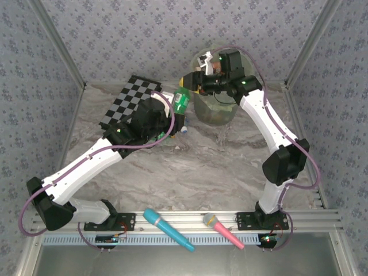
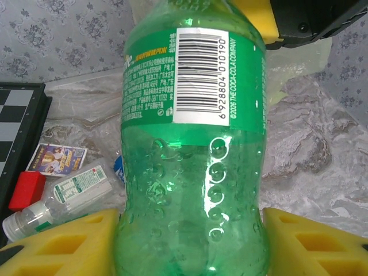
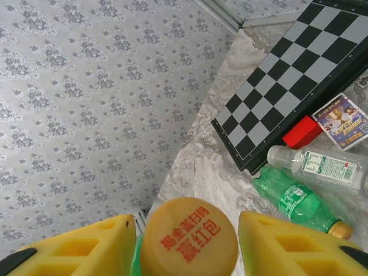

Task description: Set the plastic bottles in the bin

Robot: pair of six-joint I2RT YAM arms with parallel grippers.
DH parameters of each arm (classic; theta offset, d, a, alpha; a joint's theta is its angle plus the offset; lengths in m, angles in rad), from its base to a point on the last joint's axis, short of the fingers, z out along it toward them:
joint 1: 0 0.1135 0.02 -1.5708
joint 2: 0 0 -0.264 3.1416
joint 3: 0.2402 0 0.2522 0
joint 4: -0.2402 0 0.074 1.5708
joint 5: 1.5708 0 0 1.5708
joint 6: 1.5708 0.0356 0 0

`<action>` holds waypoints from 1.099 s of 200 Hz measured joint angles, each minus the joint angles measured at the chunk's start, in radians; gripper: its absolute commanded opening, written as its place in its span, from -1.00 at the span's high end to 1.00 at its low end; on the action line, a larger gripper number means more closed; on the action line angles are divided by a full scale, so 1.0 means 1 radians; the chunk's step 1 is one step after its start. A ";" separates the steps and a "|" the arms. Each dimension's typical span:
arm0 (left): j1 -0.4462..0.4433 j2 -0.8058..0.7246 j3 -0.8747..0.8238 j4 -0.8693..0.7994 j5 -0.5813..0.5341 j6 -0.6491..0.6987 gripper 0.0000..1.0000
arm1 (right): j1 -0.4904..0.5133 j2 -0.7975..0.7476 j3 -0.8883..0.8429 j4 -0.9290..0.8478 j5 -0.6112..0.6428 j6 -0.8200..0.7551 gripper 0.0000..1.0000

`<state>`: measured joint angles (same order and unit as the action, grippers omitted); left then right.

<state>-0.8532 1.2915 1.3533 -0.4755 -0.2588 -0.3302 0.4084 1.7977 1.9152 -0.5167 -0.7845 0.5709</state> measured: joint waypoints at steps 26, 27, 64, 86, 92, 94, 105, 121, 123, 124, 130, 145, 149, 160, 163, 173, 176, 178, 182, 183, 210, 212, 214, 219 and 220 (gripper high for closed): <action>0.000 0.002 0.000 -0.004 0.000 0.001 -0.16 | 0.000 0.001 0.003 0.009 -0.020 0.023 0.34; 0.000 0.002 0.000 -0.004 0.000 0.001 -0.16 | 0.000 0.001 0.003 0.010 -0.020 0.023 0.34; -0.002 0.010 0.001 0.001 0.000 0.000 -0.68 | -0.013 -0.010 -0.008 0.024 -0.028 0.041 0.45; -0.005 0.019 0.014 0.000 0.000 -0.001 -0.99 | -0.037 -0.033 -0.031 0.043 -0.022 0.043 0.45; -0.005 0.020 0.019 -0.001 0.000 -0.002 -0.99 | -0.048 -0.041 -0.035 0.047 -0.016 0.043 0.45; -0.006 0.021 0.021 -0.001 0.000 -0.002 -0.99 | -0.053 -0.044 -0.037 0.047 -0.013 0.043 0.45; -0.006 0.021 0.028 -0.003 -0.002 -0.003 -1.00 | -0.079 -0.058 -0.039 0.051 0.000 0.043 0.45; -0.006 0.020 0.039 -0.002 -0.015 -0.004 -0.99 | -0.129 -0.086 -0.039 0.057 0.036 0.042 0.46; -0.006 0.020 0.039 -0.002 -0.017 -0.005 -0.99 | -0.136 -0.090 -0.039 0.057 0.042 0.042 0.46; -0.006 0.020 0.040 -0.002 -0.018 -0.005 -0.99 | -0.138 -0.091 -0.039 0.057 0.044 0.042 0.46; -0.006 0.019 0.040 -0.002 -0.023 -0.008 -0.99 | -0.158 -0.105 -0.039 0.057 0.065 0.038 0.46; -0.006 0.018 0.040 -0.002 -0.035 -0.011 -0.99 | -0.203 -0.135 -0.038 0.056 0.126 0.016 0.46; -0.006 0.018 0.040 -0.002 -0.041 -0.012 -0.99 | -0.213 -0.143 -0.036 0.055 0.145 0.008 0.46; -0.006 0.018 0.040 -0.004 -0.049 -0.012 -0.99 | -0.235 -0.160 -0.025 0.049 0.202 -0.015 0.46; -0.006 0.018 0.040 -0.004 -0.050 -0.012 -1.00 | -0.239 -0.164 -0.022 0.046 0.219 -0.024 0.45; -0.006 0.018 0.040 -0.004 -0.054 -0.015 -1.00 | -0.249 -0.175 -0.007 0.037 0.280 -0.052 0.45; -0.006 0.018 0.040 -0.004 -0.056 -0.016 -0.99 | -0.251 -0.179 -0.002 0.034 0.306 -0.068 0.46; -0.006 0.018 0.040 -0.004 -0.057 -0.016 -1.00 | -0.252 -0.180 0.000 0.032 0.317 -0.072 0.46; -0.006 0.018 0.040 -0.005 -0.058 -0.019 -0.99 | -0.253 -0.184 0.006 0.029 0.349 -0.090 0.46; -0.006 0.018 0.040 -0.005 -0.058 -0.019 -0.99 | -0.253 -0.185 0.007 0.028 0.354 -0.093 0.46; -0.006 0.018 0.040 -0.018 -0.072 -0.023 -0.99 | -0.246 -0.209 0.013 0.032 0.563 -0.207 0.48; -0.006 0.018 0.040 -0.019 -0.072 -0.023 -0.99 | -0.245 -0.211 0.013 0.034 0.579 -0.216 0.48; -0.006 0.018 0.040 -0.019 -0.072 -0.023 -1.00 | -0.245 -0.211 0.013 0.036 0.590 -0.222 0.47; -0.006 0.018 0.040 -0.021 -0.072 -0.023 -1.00 | -0.241 -0.212 0.011 0.048 0.631 -0.247 0.46; -0.006 0.018 0.040 -0.022 -0.072 -0.023 -0.99 | -0.241 -0.212 0.011 0.049 0.636 -0.250 0.47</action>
<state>-0.8597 1.3090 1.3937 -0.4973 -0.3313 -0.3531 0.1673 1.5856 1.9266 -0.4679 -0.1486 0.3206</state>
